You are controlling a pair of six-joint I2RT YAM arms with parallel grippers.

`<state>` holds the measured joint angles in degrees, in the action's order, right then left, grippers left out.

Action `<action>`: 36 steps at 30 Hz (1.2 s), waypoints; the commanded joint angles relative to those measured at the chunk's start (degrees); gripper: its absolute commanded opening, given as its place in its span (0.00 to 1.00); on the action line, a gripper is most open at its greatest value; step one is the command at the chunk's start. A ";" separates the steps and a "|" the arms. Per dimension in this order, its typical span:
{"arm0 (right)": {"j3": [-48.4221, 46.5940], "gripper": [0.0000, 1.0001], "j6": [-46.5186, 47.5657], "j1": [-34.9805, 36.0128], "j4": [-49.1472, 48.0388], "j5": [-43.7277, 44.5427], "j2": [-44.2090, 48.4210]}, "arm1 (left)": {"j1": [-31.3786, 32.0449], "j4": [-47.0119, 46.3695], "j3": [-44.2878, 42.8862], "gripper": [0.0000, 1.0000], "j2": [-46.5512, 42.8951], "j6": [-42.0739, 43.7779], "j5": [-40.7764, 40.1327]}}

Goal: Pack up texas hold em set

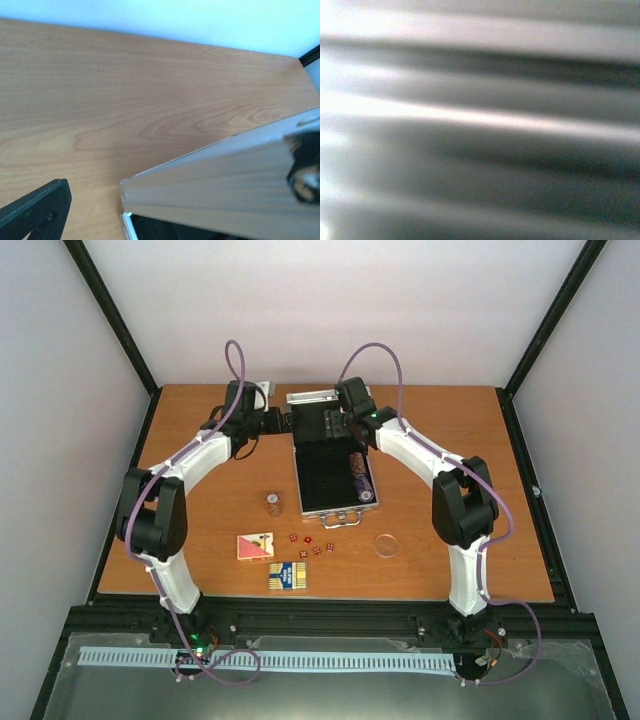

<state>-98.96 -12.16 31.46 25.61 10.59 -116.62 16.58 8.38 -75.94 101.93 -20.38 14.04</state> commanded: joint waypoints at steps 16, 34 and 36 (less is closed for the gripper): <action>22.94 0.76 2.93 -0.15 4.56 -11.83 20.53 | 1.18 3.85 -11.28 1.00 5.83 2.85 0.37; 30.66 0.03 -1.93 -1.41 6.67 -18.47 20.13 | 1.18 5.93 -12.14 1.00 6.07 3.86 1.60; 31.12 0.03 -2.58 -1.49 7.26 -19.92 20.36 | 1.19 6.42 -12.65 1.00 6.25 4.02 1.54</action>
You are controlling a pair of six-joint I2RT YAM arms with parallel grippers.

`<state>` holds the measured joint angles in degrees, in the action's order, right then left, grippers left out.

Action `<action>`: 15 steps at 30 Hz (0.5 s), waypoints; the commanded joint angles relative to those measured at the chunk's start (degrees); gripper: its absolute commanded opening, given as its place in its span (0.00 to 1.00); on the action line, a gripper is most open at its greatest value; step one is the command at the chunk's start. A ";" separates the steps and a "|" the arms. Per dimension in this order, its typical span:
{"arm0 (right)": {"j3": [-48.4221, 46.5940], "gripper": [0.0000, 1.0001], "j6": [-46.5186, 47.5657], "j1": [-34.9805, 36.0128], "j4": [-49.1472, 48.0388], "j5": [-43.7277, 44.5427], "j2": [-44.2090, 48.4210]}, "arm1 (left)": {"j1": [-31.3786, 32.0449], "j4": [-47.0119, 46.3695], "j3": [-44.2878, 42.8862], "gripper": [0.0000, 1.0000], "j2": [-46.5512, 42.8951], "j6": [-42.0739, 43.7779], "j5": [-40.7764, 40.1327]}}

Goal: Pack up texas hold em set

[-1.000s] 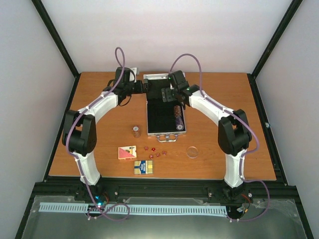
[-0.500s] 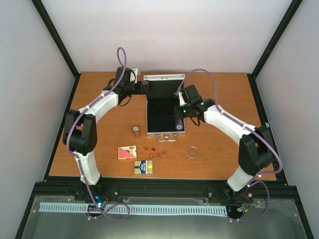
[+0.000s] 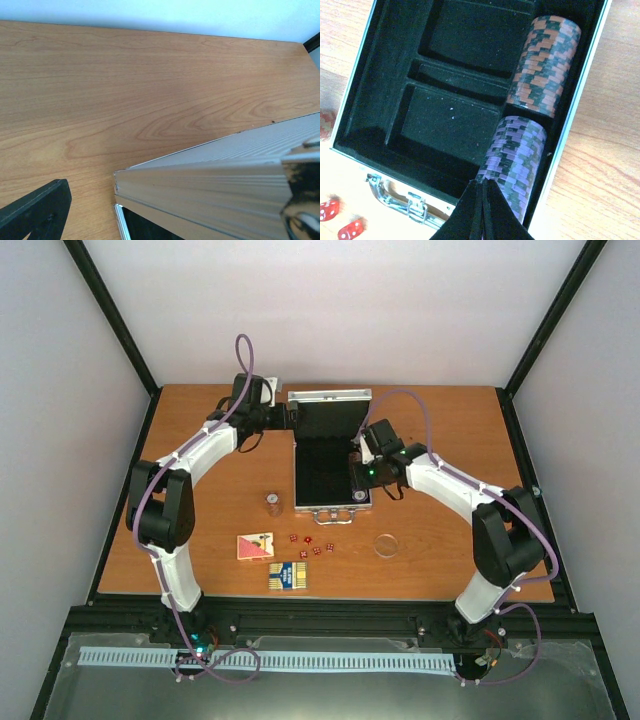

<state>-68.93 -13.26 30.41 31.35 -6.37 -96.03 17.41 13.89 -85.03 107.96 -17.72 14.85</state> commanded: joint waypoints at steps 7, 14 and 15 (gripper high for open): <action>3.74 0.03 -2.57 -0.44 1.61 -5.74 0.77 | 0.35 1.78 -3.84 1.00 0.19 1.88 0.25; 4.09 0.03 -3.34 -0.59 0.38 -3.75 -0.27 | 0.37 1.93 -2.88 1.00 -0.21 1.78 0.17; 4.22 0.03 -3.41 -0.76 0.01 -3.51 -0.84 | 0.35 1.97 -2.86 1.00 -0.25 1.66 0.17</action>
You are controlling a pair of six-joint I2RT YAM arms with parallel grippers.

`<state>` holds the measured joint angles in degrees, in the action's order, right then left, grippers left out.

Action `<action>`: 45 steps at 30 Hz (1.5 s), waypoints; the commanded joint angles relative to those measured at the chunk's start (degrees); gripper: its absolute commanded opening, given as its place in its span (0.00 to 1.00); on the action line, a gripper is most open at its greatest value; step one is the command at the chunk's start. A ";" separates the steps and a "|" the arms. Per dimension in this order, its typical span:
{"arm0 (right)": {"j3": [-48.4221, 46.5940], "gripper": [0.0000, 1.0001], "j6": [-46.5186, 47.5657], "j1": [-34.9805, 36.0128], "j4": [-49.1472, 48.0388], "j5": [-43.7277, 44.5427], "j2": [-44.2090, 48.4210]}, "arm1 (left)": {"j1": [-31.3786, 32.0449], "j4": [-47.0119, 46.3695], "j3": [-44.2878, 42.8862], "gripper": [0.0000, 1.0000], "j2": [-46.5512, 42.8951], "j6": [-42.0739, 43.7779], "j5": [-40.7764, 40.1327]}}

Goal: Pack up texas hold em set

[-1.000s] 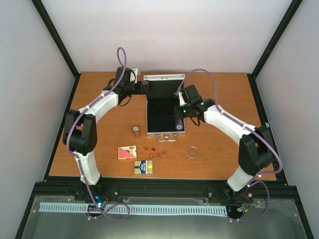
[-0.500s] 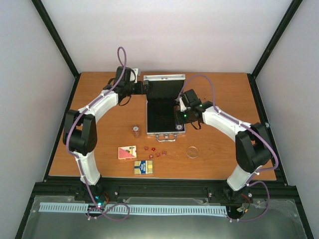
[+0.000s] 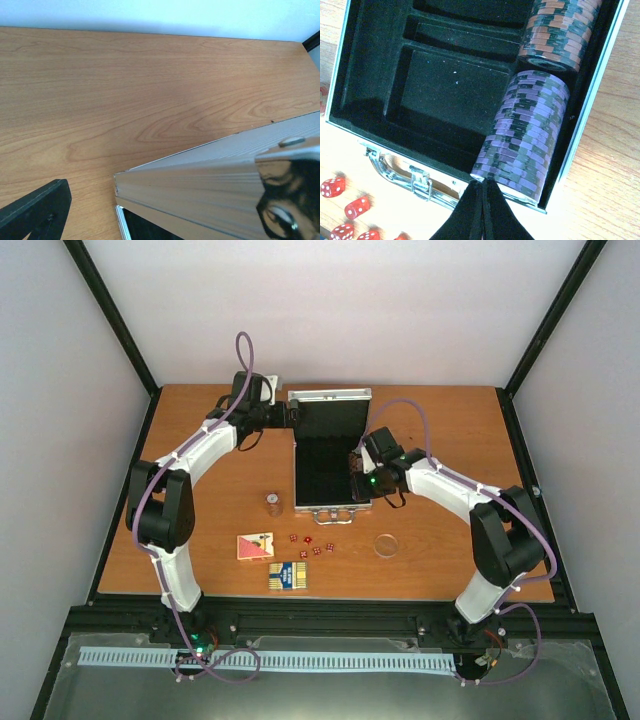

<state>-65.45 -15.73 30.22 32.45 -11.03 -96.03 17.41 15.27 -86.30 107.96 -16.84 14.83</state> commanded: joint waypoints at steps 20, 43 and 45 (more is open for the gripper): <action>3.91 0.18 -0.87 -0.95 -3.31 1.63 -1.69 | 0.34 2.25 -1.76 1.00 -0.99 0.98 0.18; 2.47 0.93 -0.62 11.41 14.87 9.39 11.71 | 0.34 13.43 -5.25 1.00 -4.32 4.67 7.31; 1.66 0.97 -1.04 13.03 15.35 10.01 11.90 | 0.34 14.25 -4.91 1.00 -4.70 4.84 7.76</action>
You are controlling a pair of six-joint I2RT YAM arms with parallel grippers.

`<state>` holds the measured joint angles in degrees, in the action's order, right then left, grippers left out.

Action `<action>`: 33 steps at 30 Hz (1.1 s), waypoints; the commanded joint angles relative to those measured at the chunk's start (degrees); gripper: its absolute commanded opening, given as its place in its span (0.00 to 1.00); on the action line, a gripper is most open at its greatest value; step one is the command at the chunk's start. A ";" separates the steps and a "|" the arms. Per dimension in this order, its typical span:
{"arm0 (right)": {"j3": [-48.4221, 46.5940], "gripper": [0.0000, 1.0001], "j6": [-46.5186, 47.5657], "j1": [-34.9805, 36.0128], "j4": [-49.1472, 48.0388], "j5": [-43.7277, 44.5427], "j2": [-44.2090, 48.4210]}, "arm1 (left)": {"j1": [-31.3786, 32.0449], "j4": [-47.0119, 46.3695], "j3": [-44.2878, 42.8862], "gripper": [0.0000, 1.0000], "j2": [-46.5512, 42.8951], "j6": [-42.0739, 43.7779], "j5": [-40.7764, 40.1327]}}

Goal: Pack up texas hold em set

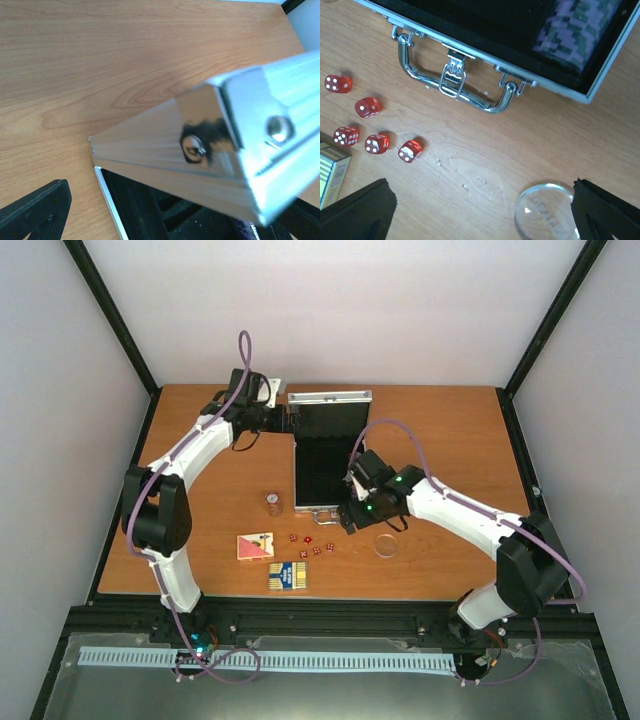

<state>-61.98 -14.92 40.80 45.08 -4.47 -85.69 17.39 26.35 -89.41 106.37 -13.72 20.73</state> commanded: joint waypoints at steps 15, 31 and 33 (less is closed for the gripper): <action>-7.21 1.00 -3.63 20.59 1.62 0.62 -2.29 | 0.41 7.94 -4.09 1.00 -2.27 2.28 4.04; -12.82 0.97 15.23 28.48 -1.87 -5.37 -11.76 | 0.37 6.10 -5.77 1.00 -1.87 0.77 5.91; -13.89 0.97 17.80 28.47 -1.01 -5.81 -13.55 | 0.37 5.83 -5.78 1.00 -1.86 0.63 5.78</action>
<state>-73.08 -4.71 68.86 43.86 -9.41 -96.51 17.41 33.80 -92.64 104.53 -12.43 25.47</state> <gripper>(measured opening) 0.972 0.998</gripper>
